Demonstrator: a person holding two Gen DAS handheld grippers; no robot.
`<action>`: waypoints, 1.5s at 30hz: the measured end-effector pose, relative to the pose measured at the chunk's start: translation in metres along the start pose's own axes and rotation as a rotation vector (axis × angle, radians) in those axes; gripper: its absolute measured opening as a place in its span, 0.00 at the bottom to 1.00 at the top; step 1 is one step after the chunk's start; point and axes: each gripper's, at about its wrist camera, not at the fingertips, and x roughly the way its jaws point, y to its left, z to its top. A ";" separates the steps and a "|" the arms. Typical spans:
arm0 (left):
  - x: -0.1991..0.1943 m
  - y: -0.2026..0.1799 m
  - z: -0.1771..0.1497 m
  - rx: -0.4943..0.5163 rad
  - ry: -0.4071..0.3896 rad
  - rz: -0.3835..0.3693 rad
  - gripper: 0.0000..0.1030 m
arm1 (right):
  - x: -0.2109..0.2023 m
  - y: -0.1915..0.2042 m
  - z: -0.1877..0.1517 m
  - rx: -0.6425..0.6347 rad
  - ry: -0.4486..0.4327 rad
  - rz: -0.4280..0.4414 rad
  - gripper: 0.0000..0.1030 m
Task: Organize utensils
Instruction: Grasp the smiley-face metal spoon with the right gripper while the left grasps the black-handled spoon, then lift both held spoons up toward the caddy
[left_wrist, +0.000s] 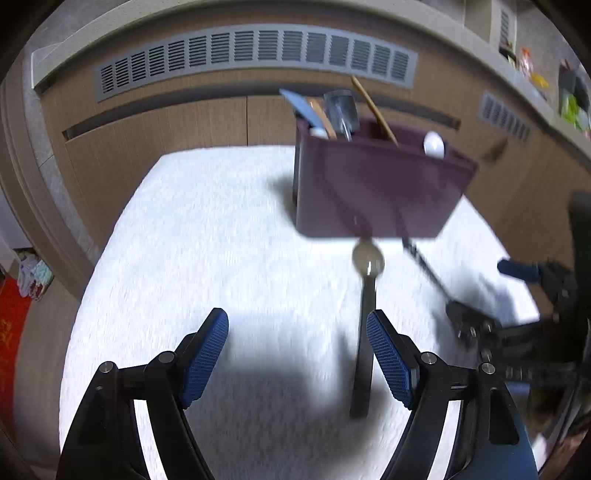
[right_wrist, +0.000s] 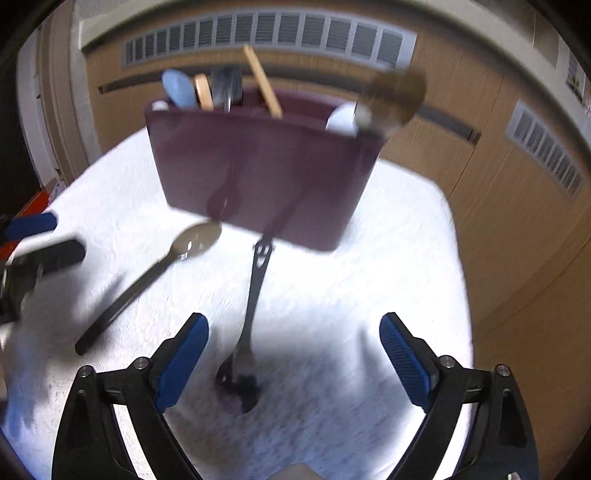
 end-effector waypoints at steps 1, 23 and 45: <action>-0.001 -0.001 -0.002 0.005 0.004 0.008 0.75 | 0.002 0.001 0.000 0.006 0.014 -0.005 0.94; 0.001 -0.006 -0.007 0.035 0.045 -0.003 0.79 | -0.004 -0.004 -0.012 -0.013 0.037 0.054 0.10; 0.092 -0.073 0.073 0.221 0.229 -0.130 0.46 | -0.062 -0.029 -0.075 0.149 -0.134 0.067 0.65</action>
